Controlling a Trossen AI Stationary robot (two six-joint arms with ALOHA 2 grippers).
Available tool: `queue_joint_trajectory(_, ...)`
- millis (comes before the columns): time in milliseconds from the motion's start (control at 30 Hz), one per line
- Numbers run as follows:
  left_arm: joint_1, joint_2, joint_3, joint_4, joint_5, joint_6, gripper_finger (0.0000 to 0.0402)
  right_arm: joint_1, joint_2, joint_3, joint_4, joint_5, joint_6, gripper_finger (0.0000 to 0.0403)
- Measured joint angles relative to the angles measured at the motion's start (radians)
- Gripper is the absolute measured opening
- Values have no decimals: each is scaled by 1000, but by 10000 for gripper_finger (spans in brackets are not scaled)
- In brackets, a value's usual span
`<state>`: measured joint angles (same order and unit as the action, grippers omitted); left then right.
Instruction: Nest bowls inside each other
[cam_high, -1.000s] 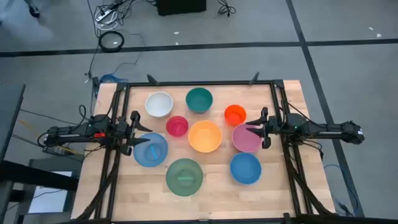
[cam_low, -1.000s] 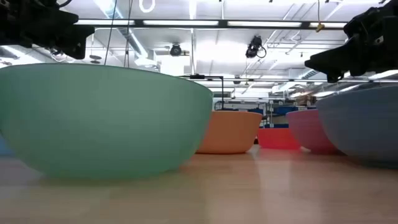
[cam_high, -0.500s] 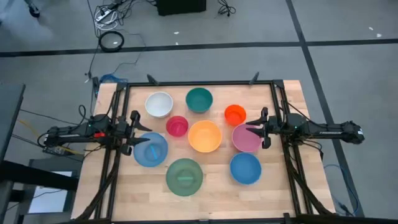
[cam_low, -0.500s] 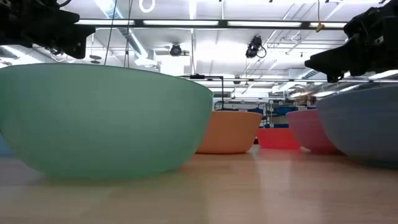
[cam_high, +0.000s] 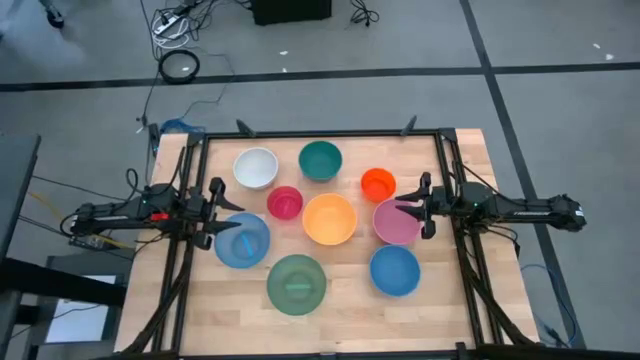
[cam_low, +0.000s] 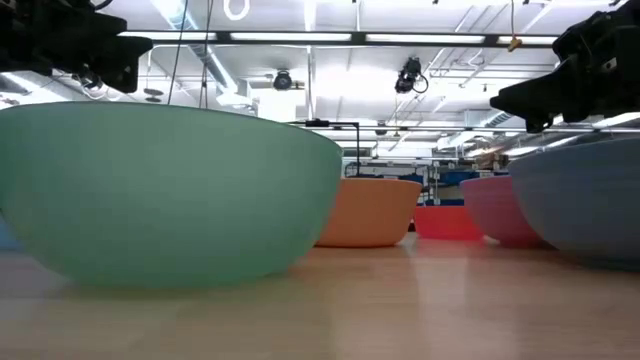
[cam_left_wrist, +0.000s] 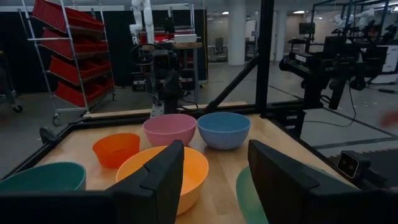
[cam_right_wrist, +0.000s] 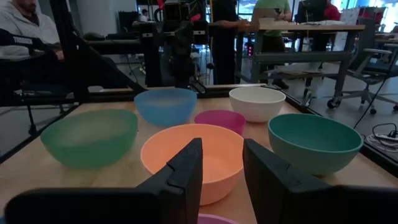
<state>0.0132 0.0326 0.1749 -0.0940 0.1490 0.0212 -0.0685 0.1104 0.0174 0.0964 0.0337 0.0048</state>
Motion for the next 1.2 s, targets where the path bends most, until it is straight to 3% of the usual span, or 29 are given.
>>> queue_joint_trajectory(700, 0, 0, 0, -1, 1, 0, 188, 0, 1, 0, 45, 0, -87, 106)
queue_joint_trajectory(967, 0, 0, 0, 65, 1, 1, 188, 1, 1, 0, 136, -3, 136, 106)
queue_joint_trajectory(1200, 0, 0, 0, 173, 0, 1, 188, 1, 1, 0, 189, -3, 178, 106)
